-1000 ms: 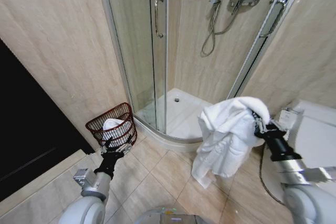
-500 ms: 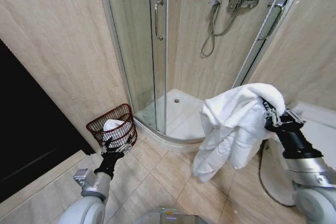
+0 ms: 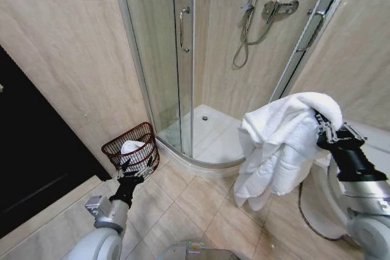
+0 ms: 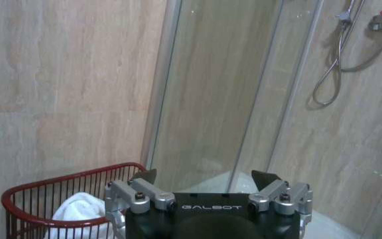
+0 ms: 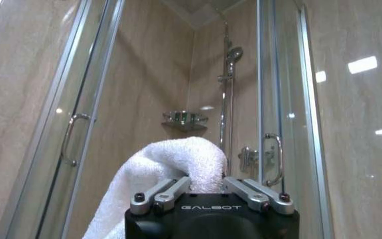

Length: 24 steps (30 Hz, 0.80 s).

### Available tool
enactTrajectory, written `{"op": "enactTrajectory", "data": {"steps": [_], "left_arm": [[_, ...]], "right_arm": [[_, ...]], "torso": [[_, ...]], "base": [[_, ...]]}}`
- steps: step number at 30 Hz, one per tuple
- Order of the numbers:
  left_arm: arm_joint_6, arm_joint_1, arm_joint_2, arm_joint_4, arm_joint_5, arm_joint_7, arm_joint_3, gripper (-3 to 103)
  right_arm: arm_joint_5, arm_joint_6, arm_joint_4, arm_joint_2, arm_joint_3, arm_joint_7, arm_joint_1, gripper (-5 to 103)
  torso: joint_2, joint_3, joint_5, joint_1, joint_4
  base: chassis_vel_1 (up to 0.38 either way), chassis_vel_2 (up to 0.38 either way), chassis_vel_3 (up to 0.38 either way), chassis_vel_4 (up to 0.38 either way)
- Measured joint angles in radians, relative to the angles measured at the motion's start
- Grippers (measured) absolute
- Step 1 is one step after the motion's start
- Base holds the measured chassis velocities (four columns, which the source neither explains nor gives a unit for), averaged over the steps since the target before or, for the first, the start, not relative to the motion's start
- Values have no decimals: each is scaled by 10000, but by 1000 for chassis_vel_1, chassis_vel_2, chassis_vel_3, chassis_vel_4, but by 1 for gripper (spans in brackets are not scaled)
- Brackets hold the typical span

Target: Discard the used towel into the hamper.

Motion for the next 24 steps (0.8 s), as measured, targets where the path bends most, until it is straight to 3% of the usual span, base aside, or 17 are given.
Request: {"op": "enactTrajectory", "data": {"steps": [14,24], "left_arm": [[0,0,0,0,0,0,0,97],[0,0,0,0,0,0,0,97]], "right_arm": [[-253,443,-22,169,-113,401,163,7],[-882,710,-32,606,-995,1794,223,7]], "torso": [[609,352,1,254,0],[1108,637,0,470,0]], "base": [[0,0,0,0],[0,0,0,0]]}}
